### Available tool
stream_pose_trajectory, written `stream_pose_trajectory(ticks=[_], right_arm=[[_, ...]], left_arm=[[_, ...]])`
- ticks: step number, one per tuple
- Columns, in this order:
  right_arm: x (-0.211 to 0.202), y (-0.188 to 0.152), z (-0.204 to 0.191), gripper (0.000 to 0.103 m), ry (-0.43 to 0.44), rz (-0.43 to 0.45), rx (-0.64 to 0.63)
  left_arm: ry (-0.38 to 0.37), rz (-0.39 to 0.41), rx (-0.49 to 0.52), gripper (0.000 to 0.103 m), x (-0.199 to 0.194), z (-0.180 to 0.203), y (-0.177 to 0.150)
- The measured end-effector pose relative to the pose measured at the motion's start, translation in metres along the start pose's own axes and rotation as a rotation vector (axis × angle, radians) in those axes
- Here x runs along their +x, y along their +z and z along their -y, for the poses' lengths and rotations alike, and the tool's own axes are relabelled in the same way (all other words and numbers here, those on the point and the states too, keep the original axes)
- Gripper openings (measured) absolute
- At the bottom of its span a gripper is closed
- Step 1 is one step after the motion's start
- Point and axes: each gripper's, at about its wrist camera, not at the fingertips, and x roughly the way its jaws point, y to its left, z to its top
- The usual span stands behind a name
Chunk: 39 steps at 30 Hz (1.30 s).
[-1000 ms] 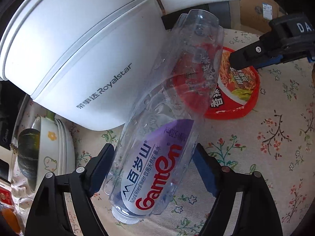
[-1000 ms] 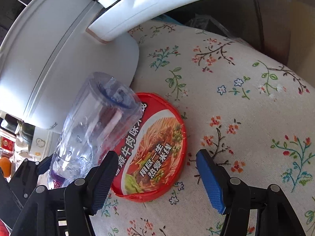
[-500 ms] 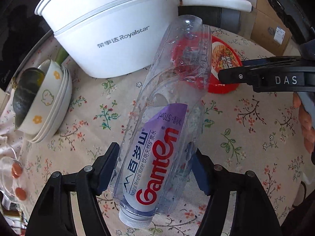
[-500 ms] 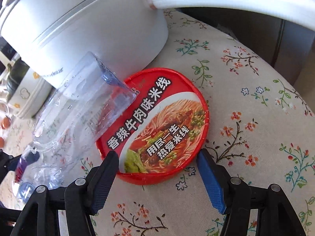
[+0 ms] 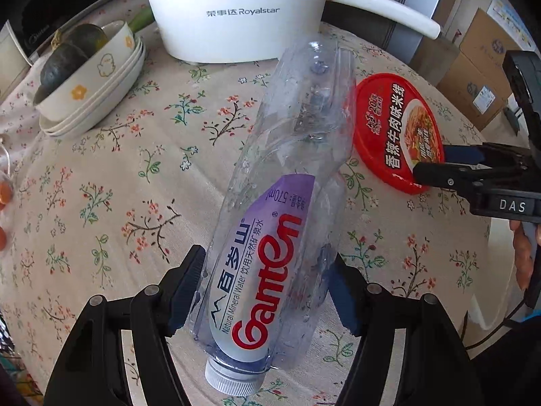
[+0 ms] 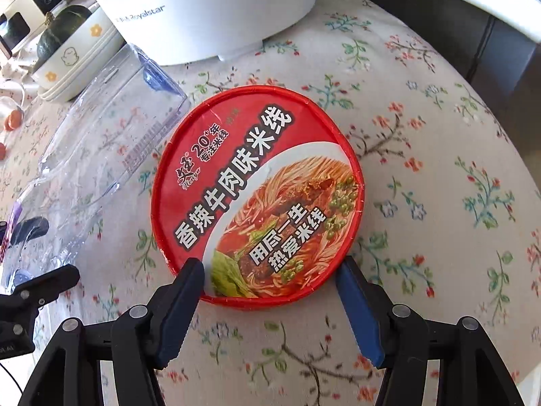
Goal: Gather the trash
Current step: 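Grasp the red noodle-cup lid by its rim with the right tool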
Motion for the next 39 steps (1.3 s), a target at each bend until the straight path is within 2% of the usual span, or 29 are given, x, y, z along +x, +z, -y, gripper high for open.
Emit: stream_pose_trajectory(ticks=[1, 6, 12, 16, 19, 23, 25, 28, 29, 31, 32, 34, 39], right_arm=[[-0.004, -0.009, 0.003, 0.068, -0.001, -0.006, 0.009], [-0.028, -0.053, 0.015, 0.069, -0.012, -0.021, 0.058], [-0.049, -0.086, 0.037, 0.069, 0.0, -0.014, 0.134], [-0.062, -0.102, 0.06, 0.069, 0.074, 0.006, 0.24], [-0.065, -0.113, 0.075, 0.069, 0.129, -0.004, 0.375], [-0.065, -0.122, 0.092, 0.069, 0.258, 0.008, 0.551], [-0.063, -0.12, 0.094, 0.069, 0.292, 0.015, 0.61], [-0.058, -0.113, 0.088, 0.074, 0.217, 0.004, 0.627], [-0.053, -0.11, 0.084, 0.078, 0.185, -0.009, 0.608], [-0.043, -0.107, 0.077, 0.08, 0.121, -0.02, 0.561], [-0.04, -0.108, 0.076, 0.08, 0.127, -0.007, 0.565], [-0.039, -0.11, 0.082, 0.077, 0.159, -0.01, 0.586], [-0.05, -0.122, 0.096, 0.053, 0.207, -0.007, 0.626]], left_arm=[[0.006, -0.004, 0.002, 0.071, 0.003, 0.012, -0.014], [-0.017, 0.017, -0.01, 0.071, -0.012, 0.038, -0.033], [-0.002, 0.021, -0.057, 0.071, -0.034, 0.058, -0.061], [0.008, 0.025, -0.075, 0.071, -0.038, 0.064, -0.075], [0.014, 0.028, -0.068, 0.071, -0.039, 0.068, -0.078], [0.009, 0.047, -0.064, 0.071, -0.04, 0.069, -0.076], [-0.005, 0.053, -0.068, 0.071, -0.039, 0.068, -0.073], [-0.015, 0.042, -0.045, 0.071, -0.034, 0.073, -0.071], [-0.009, 0.039, -0.031, 0.071, -0.032, 0.075, -0.071], [0.002, 0.035, -0.015, 0.071, -0.029, 0.076, -0.072], [0.0, 0.034, -0.014, 0.071, -0.029, 0.076, -0.072], [-0.01, 0.037, -0.017, 0.07, -0.029, 0.074, -0.071], [-0.048, 0.049, -0.02, 0.07, -0.034, 0.076, -0.069]])
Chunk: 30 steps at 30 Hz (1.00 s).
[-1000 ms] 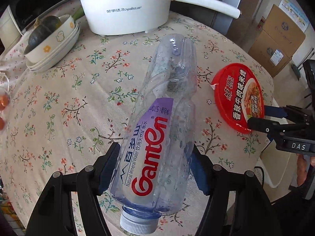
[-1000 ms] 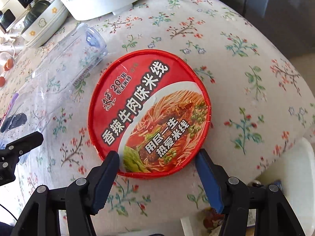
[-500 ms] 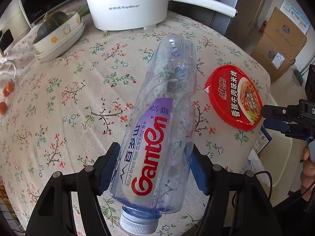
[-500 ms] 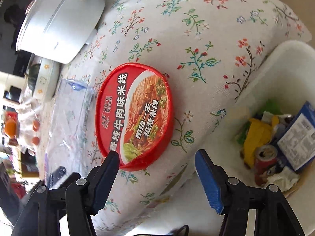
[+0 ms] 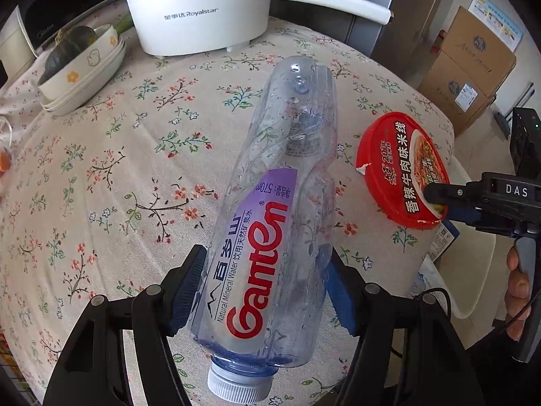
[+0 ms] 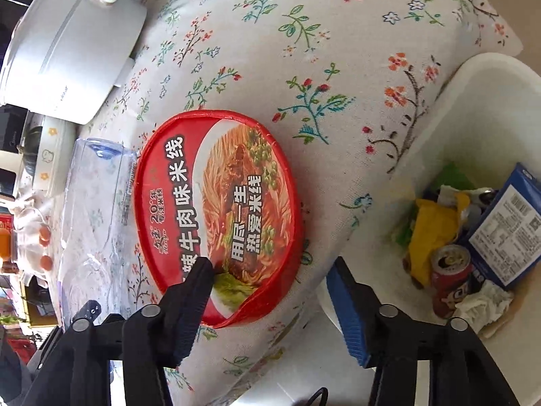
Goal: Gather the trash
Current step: 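Grasp the red noodle-cup lid by its rim with the right tool, then lift and carry the bottle and lid over the white bin with both tools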
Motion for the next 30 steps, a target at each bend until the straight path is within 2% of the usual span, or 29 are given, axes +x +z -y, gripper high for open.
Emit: stream_pose_trajectory(ticks=[1, 3, 6, 9, 12, 24, 30], right_arm=[[-0.002, -0.001, 0.002, 0.05, 0.008, 0.0, 0.004], [-0.009, -0.003, 0.008, 0.038, 0.037, 0.003, 0.028], [-0.02, -0.009, 0.015, 0.03, 0.078, 0.019, 0.063], [-0.03, -0.015, 0.014, 0.023, 0.128, 0.043, 0.066], [-0.04, -0.019, -0.001, 0.019, 0.152, 0.085, 0.002], [-0.066, -0.025, -0.036, 0.018, 0.175, 0.179, -0.171], [-0.081, -0.025, -0.042, 0.018, 0.096, 0.242, -0.253]], left_arm=[[-0.005, 0.002, 0.006, 0.07, -0.001, 0.002, 0.0], [-0.01, 0.007, 0.019, 0.07, -0.003, 0.007, 0.0], [-0.016, 0.002, 0.021, 0.07, -0.003, 0.008, 0.0], [-0.037, -0.005, 0.011, 0.069, -0.003, 0.006, -0.001], [-0.041, 0.008, 0.001, 0.069, -0.007, 0.005, -0.002], [-0.041, 0.076, 0.016, 0.067, -0.027, 0.016, 0.0], [-0.063, 0.118, 0.013, 0.066, -0.039, 0.024, 0.004]])
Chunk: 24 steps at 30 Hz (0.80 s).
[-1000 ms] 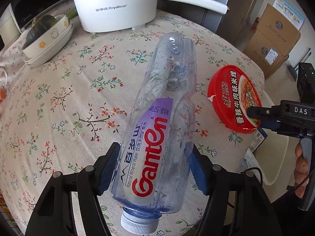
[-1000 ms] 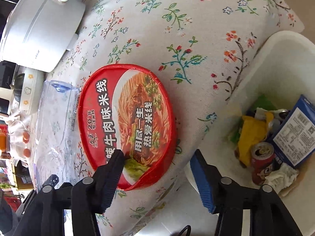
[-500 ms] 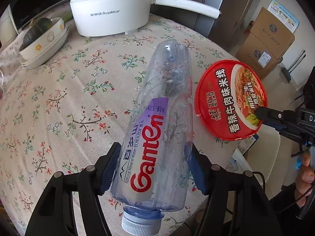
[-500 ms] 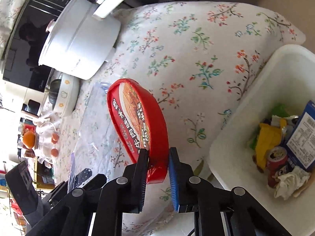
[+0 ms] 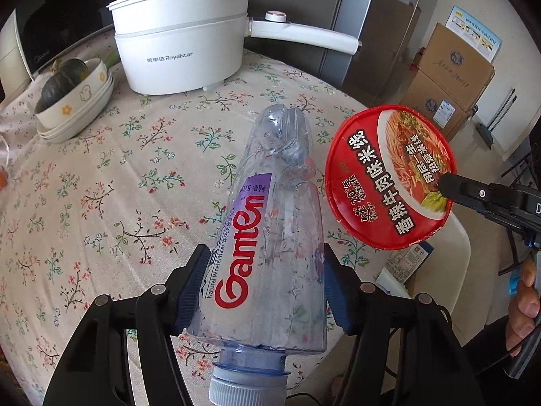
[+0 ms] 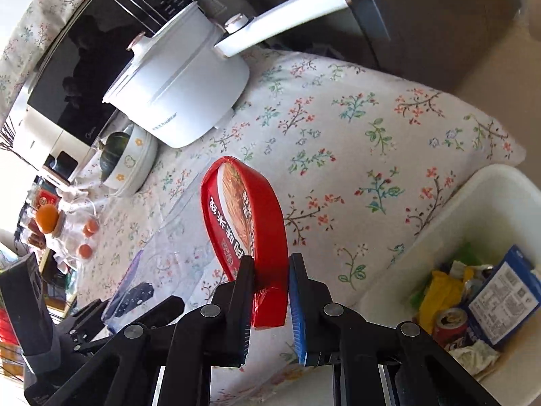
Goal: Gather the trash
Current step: 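Lift and carry the bottle and lid over the white bin with both tools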
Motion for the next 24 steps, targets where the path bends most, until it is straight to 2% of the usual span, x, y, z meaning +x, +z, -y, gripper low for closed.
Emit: stream_pose_trajectory(ticks=[7, 13, 17, 21, 24], right_arm=[[-0.028, 0.004, 0.007, 0.018, -0.055, 0.057, -0.042], [-0.05, 0.004, 0.029, 0.018, -0.082, 0.096, -0.007], [-0.064, 0.003, 0.041, 0.018, -0.096, 0.121, 0.013], [-0.081, -0.002, 0.047, 0.018, -0.192, 0.153, 0.0], [-0.087, -0.011, 0.052, 0.018, -0.228, 0.136, -0.001]], left_arm=[[-0.041, 0.046, 0.036, 0.064, -0.019, 0.023, 0.005], [-0.053, 0.066, 0.063, 0.064, -0.024, 0.037, 0.006], [-0.108, 0.086, 0.096, 0.064, -0.034, 0.051, 0.005], [-0.157, 0.083, 0.15, 0.064, -0.038, 0.076, -0.002], [-0.185, 0.066, 0.198, 0.064, -0.039, 0.097, -0.011]])
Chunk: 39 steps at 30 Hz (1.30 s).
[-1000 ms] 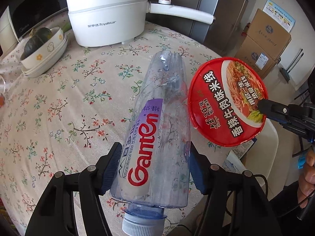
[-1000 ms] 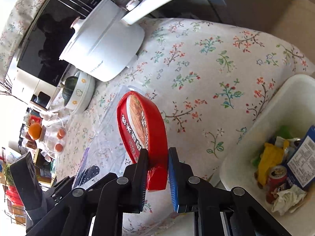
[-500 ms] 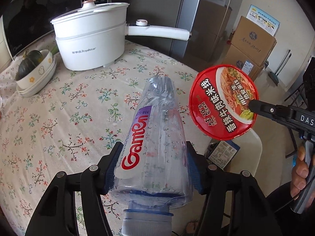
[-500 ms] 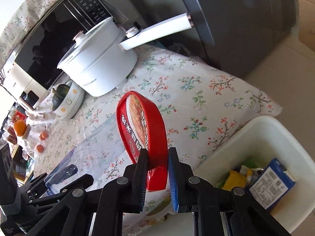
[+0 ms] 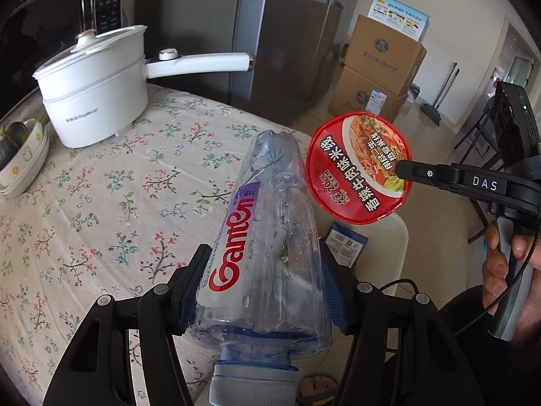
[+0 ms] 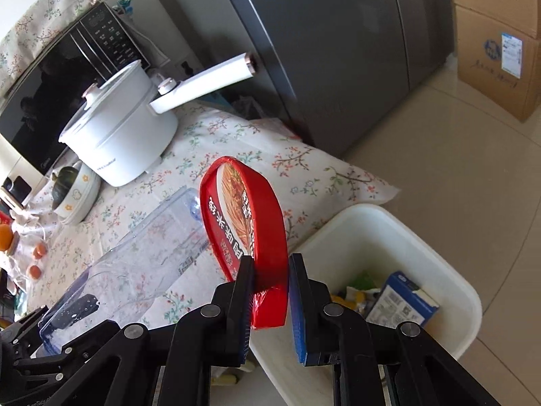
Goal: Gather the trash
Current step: 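Lift and carry the bottle and lid over the white bin with both tools, then open both tools to drop the bottle and lid into the bin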
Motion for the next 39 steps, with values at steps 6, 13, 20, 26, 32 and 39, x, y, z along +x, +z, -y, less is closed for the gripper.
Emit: stream_pose_trajectory(ticks=[6, 13, 20, 26, 32, 39], right_arm=[[-0.005, -0.008, 0.018, 0.017, -0.117, -0.018, 0.004], [0.007, -0.016, 0.023, 0.017, -0.226, -0.062, -0.045], [0.002, -0.014, 0.035, 0.02, -0.182, -0.051, 0.008], [0.002, -0.011, 0.034, 0.03, -0.149, -0.029, 0.034], [-0.001, -0.008, 0.031, 0.044, -0.11, -0.004, 0.071], [0.003, -0.006, 0.038, 0.047, -0.106, -0.018, 0.093]], left_arm=[[-0.035, -0.026, 0.078, 0.064, 0.007, 0.033, -0.007], [-0.049, -0.085, 0.147, 0.064, 0.029, 0.064, -0.015], [-0.061, -0.145, 0.191, 0.064, 0.048, 0.081, -0.023], [-0.023, -0.186, 0.234, 0.064, 0.082, 0.101, -0.022], [-0.013, -0.123, 0.214, 0.065, 0.092, 0.106, 0.001], [-0.032, -0.087, 0.043, 0.065, 0.064, 0.065, 0.017]])
